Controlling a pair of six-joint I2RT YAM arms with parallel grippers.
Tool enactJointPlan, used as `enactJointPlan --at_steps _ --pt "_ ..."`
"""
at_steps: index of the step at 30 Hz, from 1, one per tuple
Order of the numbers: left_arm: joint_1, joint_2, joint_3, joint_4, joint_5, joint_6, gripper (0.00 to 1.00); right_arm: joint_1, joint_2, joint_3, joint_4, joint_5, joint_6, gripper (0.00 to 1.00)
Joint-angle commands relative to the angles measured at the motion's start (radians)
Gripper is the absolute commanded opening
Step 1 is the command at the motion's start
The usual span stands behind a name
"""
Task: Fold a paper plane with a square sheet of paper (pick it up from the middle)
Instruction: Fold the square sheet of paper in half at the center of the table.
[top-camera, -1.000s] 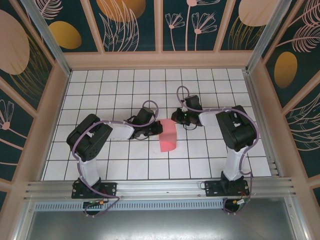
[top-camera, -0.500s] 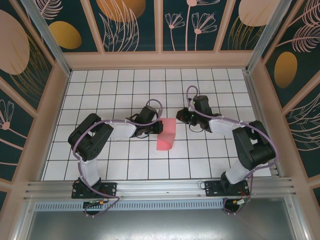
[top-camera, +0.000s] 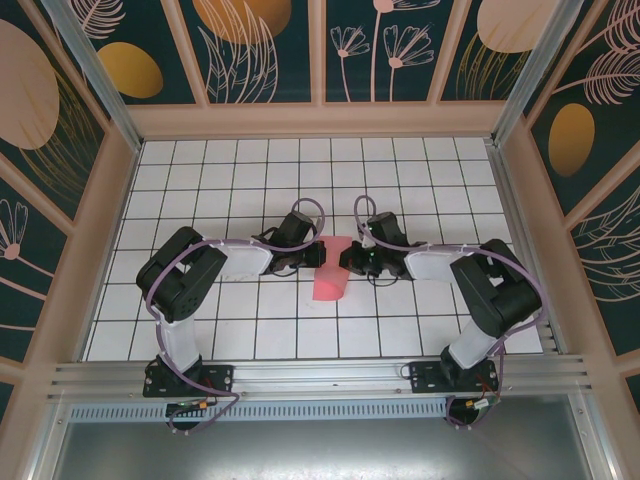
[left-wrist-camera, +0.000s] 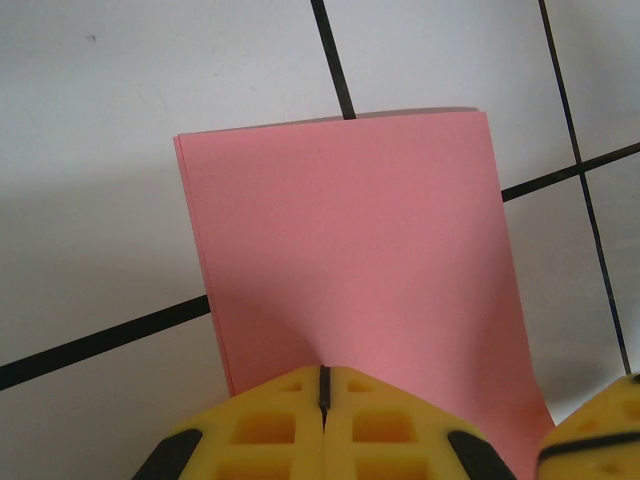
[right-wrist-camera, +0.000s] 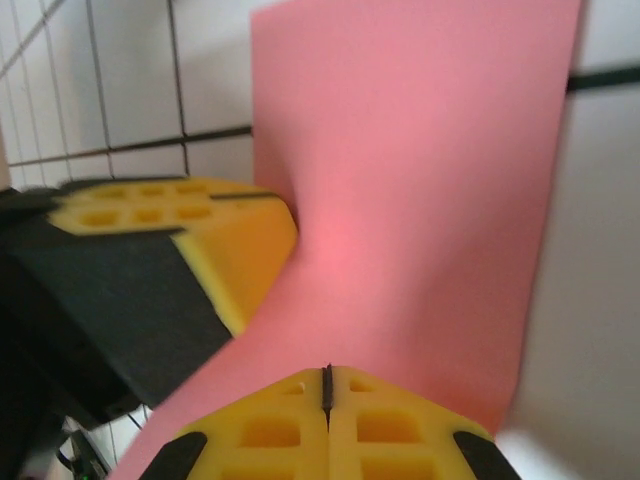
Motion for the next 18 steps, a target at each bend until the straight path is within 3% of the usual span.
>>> enactJointPlan --at_steps 1,18 --pt "0.029 0.111 -0.073 -0.205 -0.159 -0.012 0.00 0.016 0.014 -0.030 0.010 -0.028 0.011 0.00" --pt "0.030 0.115 -0.092 -0.183 -0.168 -0.049 0.00 0.028 -0.011 -0.108 -0.079 0.020 -0.034 0.00"
